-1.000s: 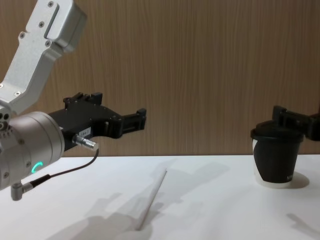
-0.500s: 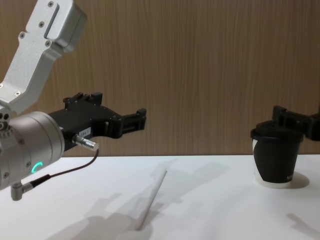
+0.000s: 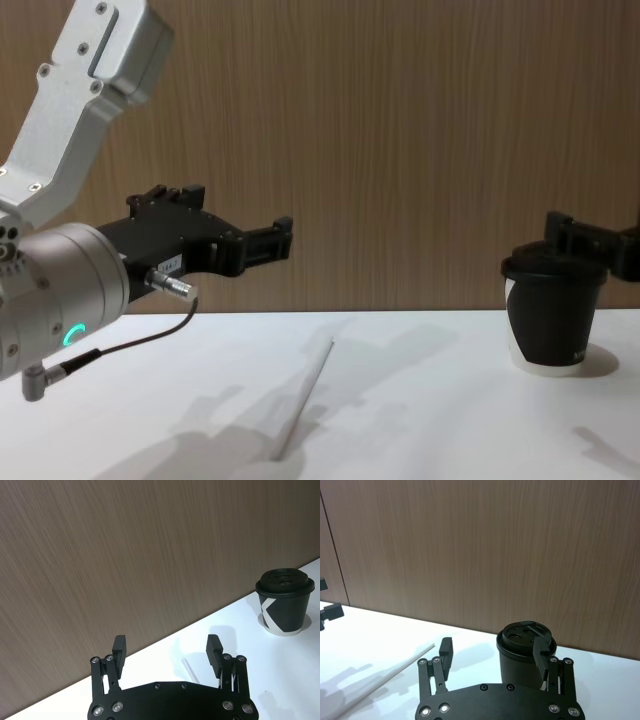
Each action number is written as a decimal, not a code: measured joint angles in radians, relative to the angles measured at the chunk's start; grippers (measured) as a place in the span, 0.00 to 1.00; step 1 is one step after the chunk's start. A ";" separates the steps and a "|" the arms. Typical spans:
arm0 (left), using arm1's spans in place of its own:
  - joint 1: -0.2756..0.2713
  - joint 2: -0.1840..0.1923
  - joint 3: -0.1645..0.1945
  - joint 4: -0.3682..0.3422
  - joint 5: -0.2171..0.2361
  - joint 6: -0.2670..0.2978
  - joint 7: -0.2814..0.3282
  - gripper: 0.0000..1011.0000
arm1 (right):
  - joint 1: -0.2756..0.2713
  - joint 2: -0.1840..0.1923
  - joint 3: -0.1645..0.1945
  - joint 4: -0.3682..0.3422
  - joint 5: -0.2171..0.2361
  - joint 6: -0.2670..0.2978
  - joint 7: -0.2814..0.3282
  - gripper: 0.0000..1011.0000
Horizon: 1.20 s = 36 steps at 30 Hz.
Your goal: Pick up the straw with one hand, pass it to the other hand, and insert it into the cup.
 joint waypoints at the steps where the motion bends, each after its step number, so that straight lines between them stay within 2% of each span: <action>1: 0.000 0.000 0.000 0.000 0.000 0.000 0.000 0.99 | 0.000 0.000 0.000 0.000 0.000 0.000 0.000 0.99; 20: -0.043 -0.034 0.015 0.023 0.020 0.033 -0.013 0.99 | 0.000 0.000 0.000 0.000 0.000 0.000 0.000 0.99; 27: -0.043 -0.040 0.012 0.003 0.017 0.070 -0.019 0.99 | 0.000 0.000 0.000 0.000 0.000 0.000 0.000 0.99; 36: -0.011 -0.041 -0.007 -0.052 0.000 0.137 -0.013 0.99 | 0.000 0.000 0.000 0.000 0.000 0.000 0.000 0.99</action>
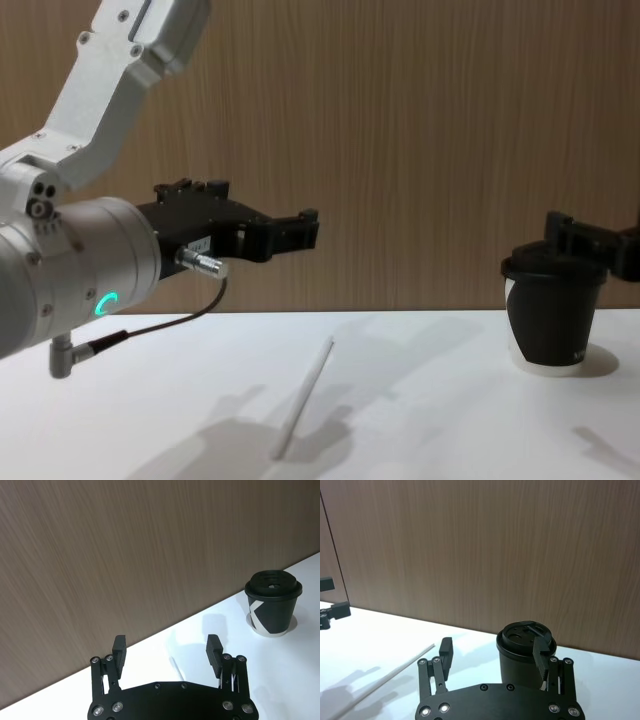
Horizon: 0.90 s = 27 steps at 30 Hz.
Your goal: Pick up the straw with one hand, pass it to the other hand, and insert it into the cup.
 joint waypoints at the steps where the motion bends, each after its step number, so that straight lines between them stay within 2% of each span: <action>1: 0.008 0.000 -0.004 -0.010 -0.003 0.012 0.003 0.99 | 0.000 0.000 0.000 0.000 0.000 0.000 0.000 0.99; 14: 0.050 0.001 -0.025 -0.065 -0.019 0.101 0.014 0.99 | 0.000 0.000 0.000 0.000 0.000 0.000 0.000 0.99; 27: 0.033 -0.007 -0.016 -0.053 -0.019 0.162 -0.016 0.99 | 0.000 0.000 0.000 0.000 0.000 0.000 0.000 0.99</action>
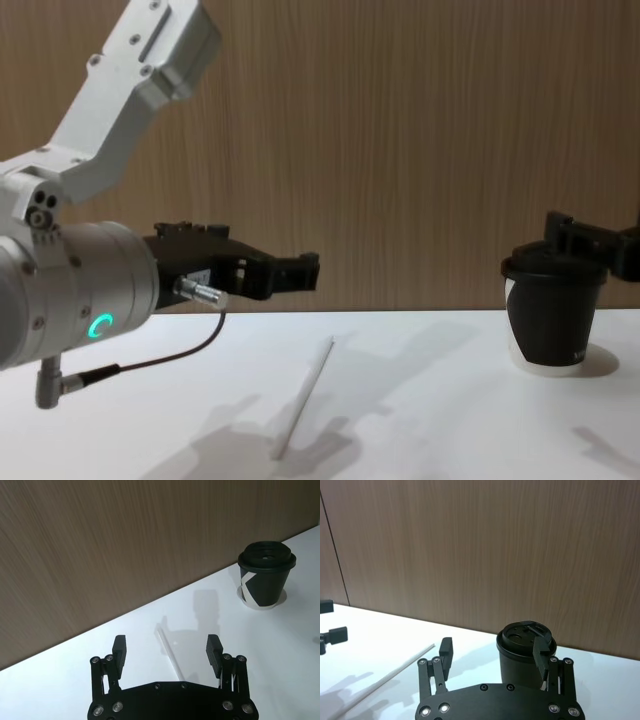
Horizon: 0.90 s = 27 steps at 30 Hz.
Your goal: Pick up the straw with one hand, pass it to the other hand, and insert it into the cup.
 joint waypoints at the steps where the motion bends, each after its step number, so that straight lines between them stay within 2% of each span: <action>1: -0.001 -0.001 0.000 0.001 0.000 0.003 -0.001 0.99 | 0.000 0.000 0.000 0.000 0.000 0.000 0.000 0.99; 27: 0.017 -0.063 -0.022 0.022 -0.022 0.118 0.019 0.99 | 0.000 0.000 0.000 0.000 0.000 0.000 0.000 0.99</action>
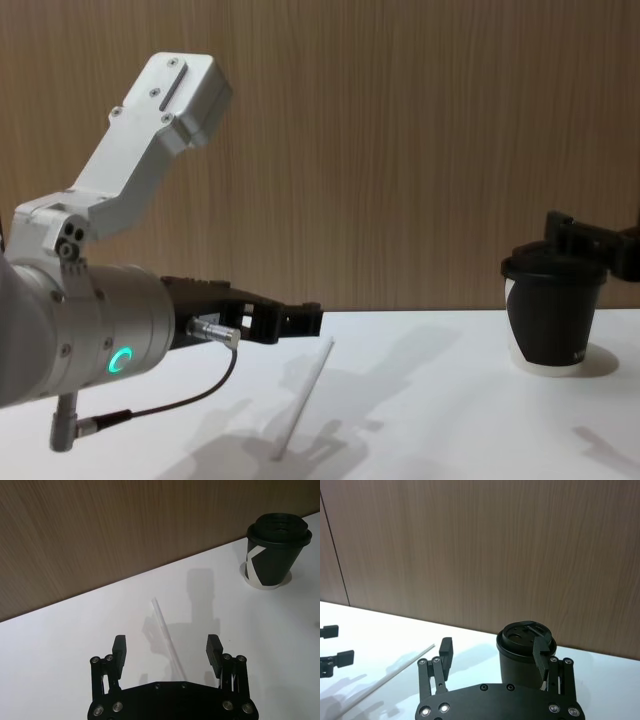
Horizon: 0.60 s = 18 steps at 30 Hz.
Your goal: Pick up the straw with one hand, pass it to the other hand, and insert it into the cup.
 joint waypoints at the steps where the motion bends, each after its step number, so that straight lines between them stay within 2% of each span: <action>1: 0.000 -0.001 0.000 0.000 0.000 0.004 0.000 0.99 | 0.000 0.000 0.000 0.000 0.000 0.000 0.000 0.99; 18: -0.010 -0.012 0.002 0.013 0.015 0.051 -0.008 0.99 | 0.000 0.000 0.000 0.000 0.000 0.000 0.000 0.99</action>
